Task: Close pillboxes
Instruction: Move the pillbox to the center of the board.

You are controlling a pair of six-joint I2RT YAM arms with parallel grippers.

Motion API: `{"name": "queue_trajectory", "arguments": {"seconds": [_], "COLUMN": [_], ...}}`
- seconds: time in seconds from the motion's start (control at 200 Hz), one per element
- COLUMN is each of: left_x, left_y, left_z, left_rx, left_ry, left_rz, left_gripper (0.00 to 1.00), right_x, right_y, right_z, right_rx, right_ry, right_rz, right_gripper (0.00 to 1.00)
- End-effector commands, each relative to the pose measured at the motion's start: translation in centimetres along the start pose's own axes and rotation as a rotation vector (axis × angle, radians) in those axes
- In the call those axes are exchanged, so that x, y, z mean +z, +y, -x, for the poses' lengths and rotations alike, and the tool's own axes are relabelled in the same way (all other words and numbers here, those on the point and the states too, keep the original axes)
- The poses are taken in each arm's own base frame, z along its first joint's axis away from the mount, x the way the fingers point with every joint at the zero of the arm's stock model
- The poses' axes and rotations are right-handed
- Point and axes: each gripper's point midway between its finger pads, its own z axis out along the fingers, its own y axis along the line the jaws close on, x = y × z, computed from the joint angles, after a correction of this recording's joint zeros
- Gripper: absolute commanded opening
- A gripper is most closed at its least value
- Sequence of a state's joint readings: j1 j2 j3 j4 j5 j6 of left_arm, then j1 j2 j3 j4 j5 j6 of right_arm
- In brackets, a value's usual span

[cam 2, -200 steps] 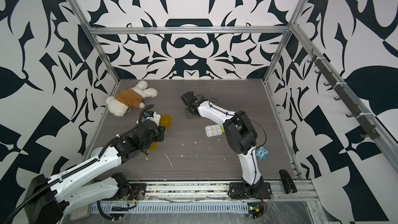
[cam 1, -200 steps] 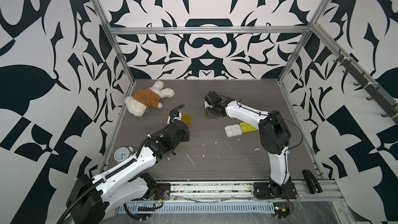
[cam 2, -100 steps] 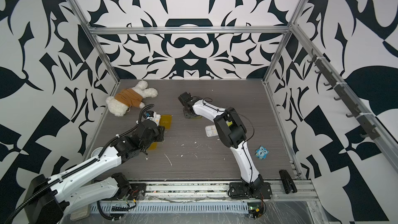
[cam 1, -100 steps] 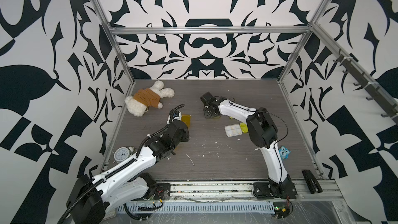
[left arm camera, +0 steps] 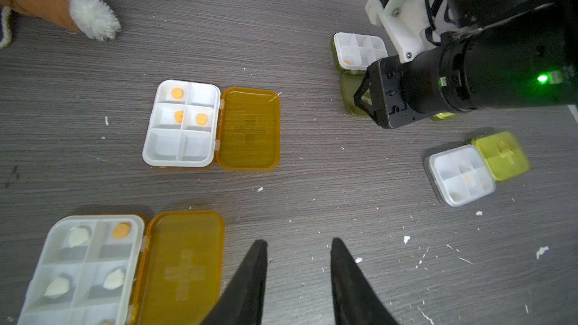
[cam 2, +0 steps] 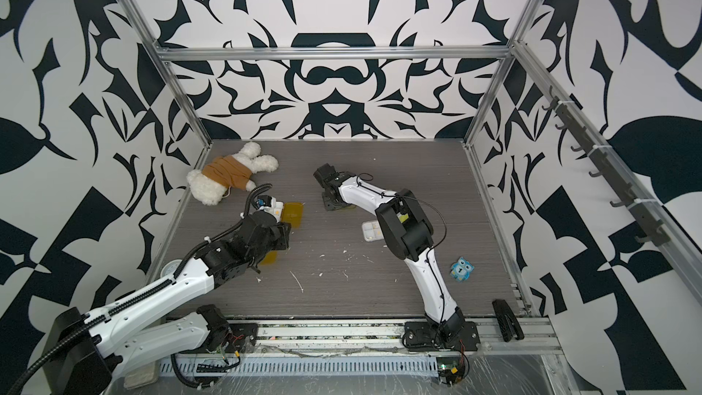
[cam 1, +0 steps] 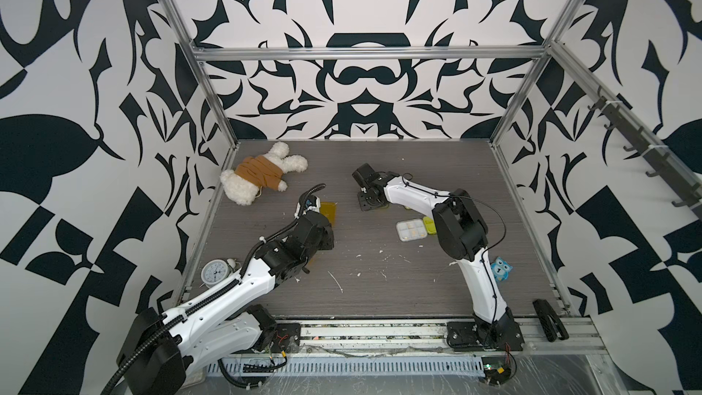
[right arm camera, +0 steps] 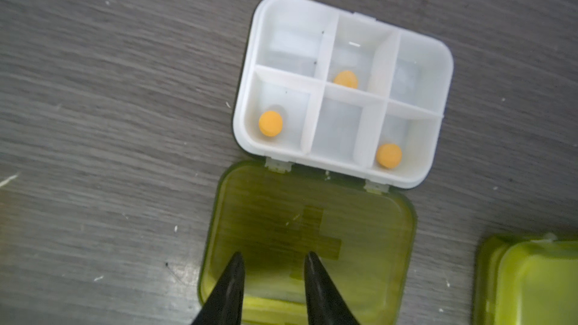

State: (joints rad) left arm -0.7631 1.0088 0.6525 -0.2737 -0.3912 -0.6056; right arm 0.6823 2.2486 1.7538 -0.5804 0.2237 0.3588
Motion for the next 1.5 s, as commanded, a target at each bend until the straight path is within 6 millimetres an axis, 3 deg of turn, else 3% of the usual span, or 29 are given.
{"name": "queue_trajectory", "arguments": {"seconds": [0.0, 0.485, 0.825, 1.09, 1.5], "left_x": [-0.7, -0.3, 0.5, 0.6, 0.8], "left_y": [-0.3, -0.5, -1.4, -1.8, -2.0], "left_z": [0.9, 0.7, 0.6, 0.6, 0.6], "left_rx": [-0.018, -0.025, -0.043, -0.049, -0.05], "left_ry": [-0.01, -0.003, 0.013, 0.021, 0.026], "left_rz": [-0.011, -0.02, -0.046, -0.059, -0.063], "left_gripper": [0.37, 0.37, 0.37, 0.37, 0.37], "right_x": [-1.3, -2.3, -3.6, -3.5, -5.1], "right_y": [-0.1, -0.5, -2.0, -3.5, -4.5], "right_z": [-0.2, -1.6, -4.7, -7.6, -7.4], "right_rx": [-0.016, -0.03, -0.073, -0.133, -0.162], "right_ry": [-0.002, 0.01, 0.049, 0.099, 0.084], "right_rz": [0.005, 0.021, 0.008, -0.031, -0.062], "right_gripper": [0.36, 0.34, 0.34, 0.33, 0.32]}}
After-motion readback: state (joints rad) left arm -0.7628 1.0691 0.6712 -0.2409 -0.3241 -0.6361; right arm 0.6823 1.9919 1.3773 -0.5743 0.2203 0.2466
